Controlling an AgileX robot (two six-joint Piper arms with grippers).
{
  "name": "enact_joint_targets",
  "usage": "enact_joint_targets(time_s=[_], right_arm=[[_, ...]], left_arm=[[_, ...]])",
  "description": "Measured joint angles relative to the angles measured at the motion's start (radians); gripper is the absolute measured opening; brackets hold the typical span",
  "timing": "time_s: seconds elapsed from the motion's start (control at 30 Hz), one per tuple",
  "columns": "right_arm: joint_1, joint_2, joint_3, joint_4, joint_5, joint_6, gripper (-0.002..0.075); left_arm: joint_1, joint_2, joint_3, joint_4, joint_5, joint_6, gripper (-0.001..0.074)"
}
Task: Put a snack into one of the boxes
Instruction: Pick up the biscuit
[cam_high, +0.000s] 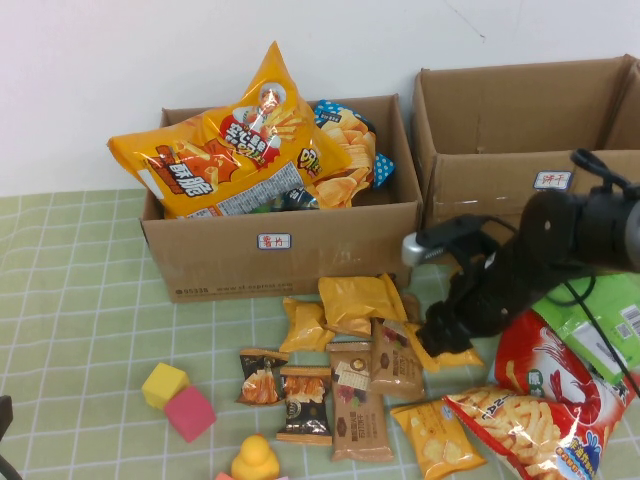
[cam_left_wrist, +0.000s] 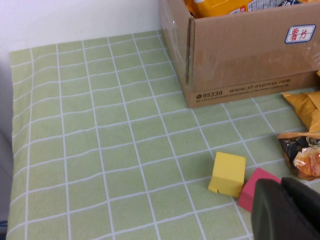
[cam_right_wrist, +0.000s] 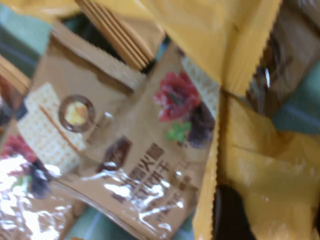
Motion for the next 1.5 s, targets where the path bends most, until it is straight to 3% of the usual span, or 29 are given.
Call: enact_joint_targets(time_s=[0.37,0.43,0.63,0.97,1.1,1.37,1.5], right_arm=[[0.0,-0.057,-0.071,-0.004,0.086,0.039,0.0343],[0.0,-0.057,-0.071,-0.006,0.09,0.043,0.0391],[0.0,-0.023,-0.071,-0.039,0.091,0.087,0.0636],[0.0,0.055,-0.071,-0.054,0.089,0.09,0.0685],[0.0,0.061,-0.071,-0.06,0.081,0.09,0.0655],[0.0,0.061,-0.081,-0.066,0.081,0.09,0.0358],[0.0,0.061,-0.099,-0.085,0.108,0.09,0.0318]], left_arm=[[0.0,0.0,0.0,-0.002,-0.005,0.0,-0.0001],[0.0,0.0,0.0,-0.002,-0.005,0.0,-0.0001],[0.0,0.0,0.0,-0.002,-0.007,0.0,-0.0001],[0.0,0.0,0.0,-0.002,-0.007,-0.004,-0.0001],[0.0,0.0,0.0,-0.002,-0.007,-0.004,-0.0001],[0.0,0.0,0.0,-0.002,-0.007,0.004,-0.0002],[0.0,0.0,0.0,-0.002,-0.007,0.004,-0.0002]])
